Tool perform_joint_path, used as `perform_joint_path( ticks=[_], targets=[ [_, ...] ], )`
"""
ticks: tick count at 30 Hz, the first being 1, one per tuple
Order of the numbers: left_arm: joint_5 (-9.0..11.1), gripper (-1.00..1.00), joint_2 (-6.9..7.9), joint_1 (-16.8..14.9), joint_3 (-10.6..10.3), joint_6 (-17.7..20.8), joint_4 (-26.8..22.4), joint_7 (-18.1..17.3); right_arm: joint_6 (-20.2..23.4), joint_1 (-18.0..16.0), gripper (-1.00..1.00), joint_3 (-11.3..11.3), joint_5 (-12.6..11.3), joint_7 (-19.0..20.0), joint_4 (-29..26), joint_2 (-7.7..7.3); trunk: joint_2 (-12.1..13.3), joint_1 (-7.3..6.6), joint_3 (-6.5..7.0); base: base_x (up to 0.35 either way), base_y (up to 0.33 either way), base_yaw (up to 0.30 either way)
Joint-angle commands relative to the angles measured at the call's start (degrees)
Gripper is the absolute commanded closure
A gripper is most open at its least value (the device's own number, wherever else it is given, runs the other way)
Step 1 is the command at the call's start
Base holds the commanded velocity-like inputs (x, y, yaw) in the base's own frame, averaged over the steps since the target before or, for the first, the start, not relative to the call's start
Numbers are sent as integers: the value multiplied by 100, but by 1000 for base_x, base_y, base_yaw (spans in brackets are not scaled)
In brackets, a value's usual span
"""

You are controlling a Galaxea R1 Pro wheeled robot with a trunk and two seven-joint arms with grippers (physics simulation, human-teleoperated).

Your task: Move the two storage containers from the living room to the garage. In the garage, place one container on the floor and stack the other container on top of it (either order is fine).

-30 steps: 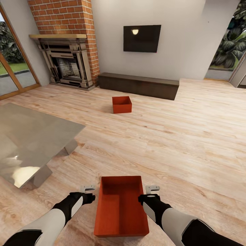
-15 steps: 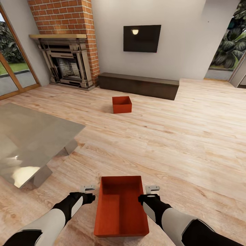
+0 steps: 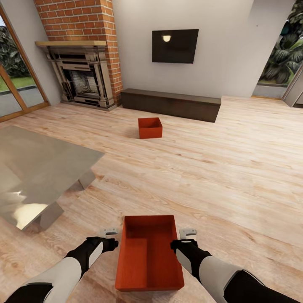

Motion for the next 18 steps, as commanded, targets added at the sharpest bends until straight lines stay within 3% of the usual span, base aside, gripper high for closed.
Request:
perform_joint_path(
  ticks=[1, 18],
  targets=[
    [38, -100, -2, 0, 1, 34, -12, 13, 42, -2, -100, 40, -15, -34, -9, 0, -44, 22, -23, 0, 0, 0],
    [30, -100, -2, 0, 2, 34, -4, 13, -21, -2, -100, 40, -23, 24, -18, 0, -725, 395, -328, 0, 0, 0]
  ],
)
